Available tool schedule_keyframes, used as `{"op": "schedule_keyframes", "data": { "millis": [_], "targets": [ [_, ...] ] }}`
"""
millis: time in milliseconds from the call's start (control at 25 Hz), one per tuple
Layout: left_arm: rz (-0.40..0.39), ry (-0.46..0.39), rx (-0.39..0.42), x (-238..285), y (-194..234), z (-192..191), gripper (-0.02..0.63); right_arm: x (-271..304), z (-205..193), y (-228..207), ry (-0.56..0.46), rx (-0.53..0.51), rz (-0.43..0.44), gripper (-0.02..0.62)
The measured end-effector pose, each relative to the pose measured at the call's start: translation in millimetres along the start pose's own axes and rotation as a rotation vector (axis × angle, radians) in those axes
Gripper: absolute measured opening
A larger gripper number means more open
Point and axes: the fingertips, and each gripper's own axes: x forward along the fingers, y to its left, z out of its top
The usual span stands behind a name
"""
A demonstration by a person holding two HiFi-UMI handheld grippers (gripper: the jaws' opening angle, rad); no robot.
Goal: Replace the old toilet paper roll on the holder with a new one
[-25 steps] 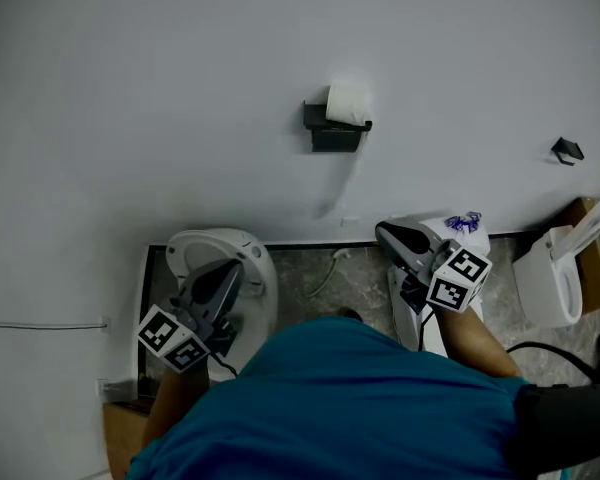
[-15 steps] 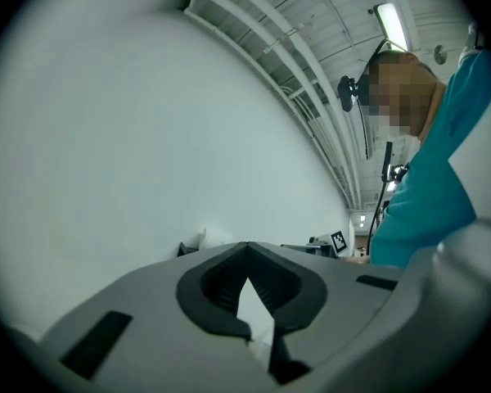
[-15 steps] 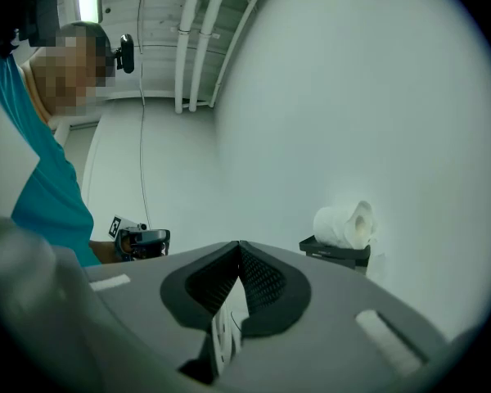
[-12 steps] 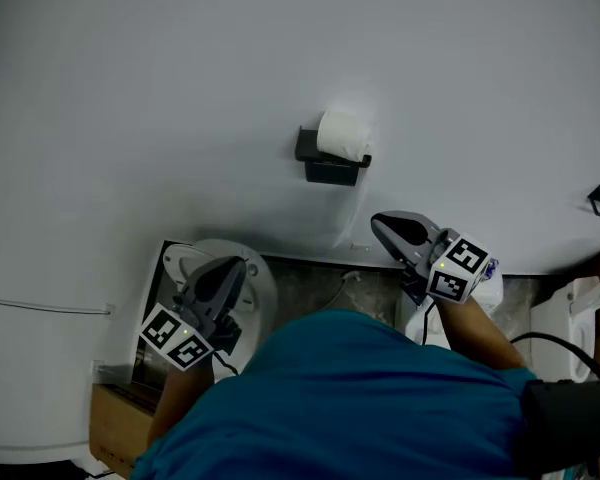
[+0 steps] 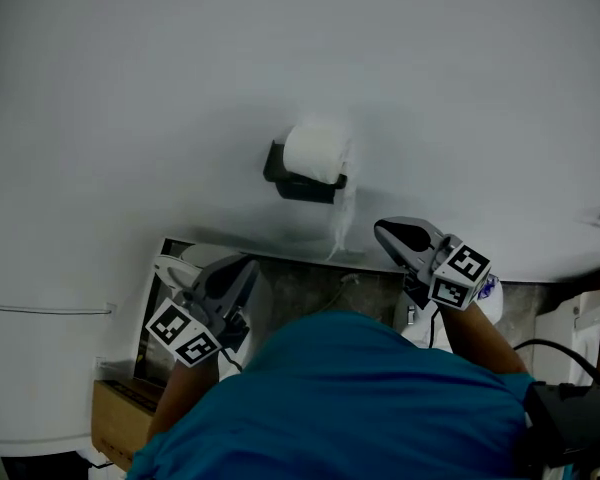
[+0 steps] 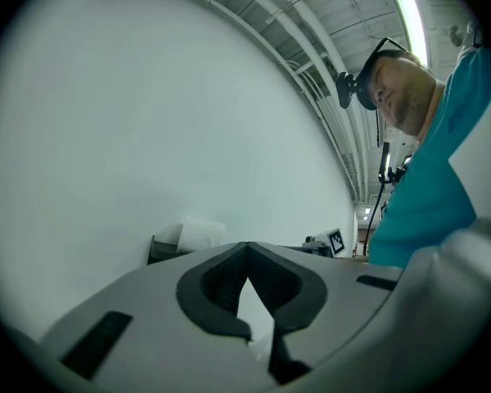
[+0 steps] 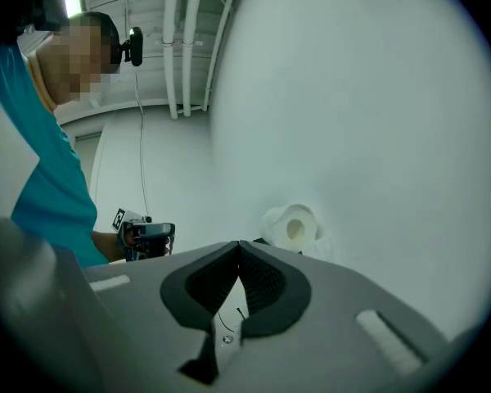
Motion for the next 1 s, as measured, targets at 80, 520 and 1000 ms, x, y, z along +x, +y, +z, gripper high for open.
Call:
{"op": "schedule_keyframes", "data": {
  "millis": [80,520,1000],
  "targets": [
    [-0.015,0.005,-0.007,11,9,0,0.009,-2,-7,-16,0.028,-0.009,-0.035,0.003],
    [-0.234,0.026,-0.043,37,107,10,0.009,59,-4,-41,0.019,-0.027,-0.221,0.003],
    [-0.314,0.055,-0.063,55,154,6,0.009,89,-1,-50,0.031,-0.018,-0.256,0.003]
  ]
}}
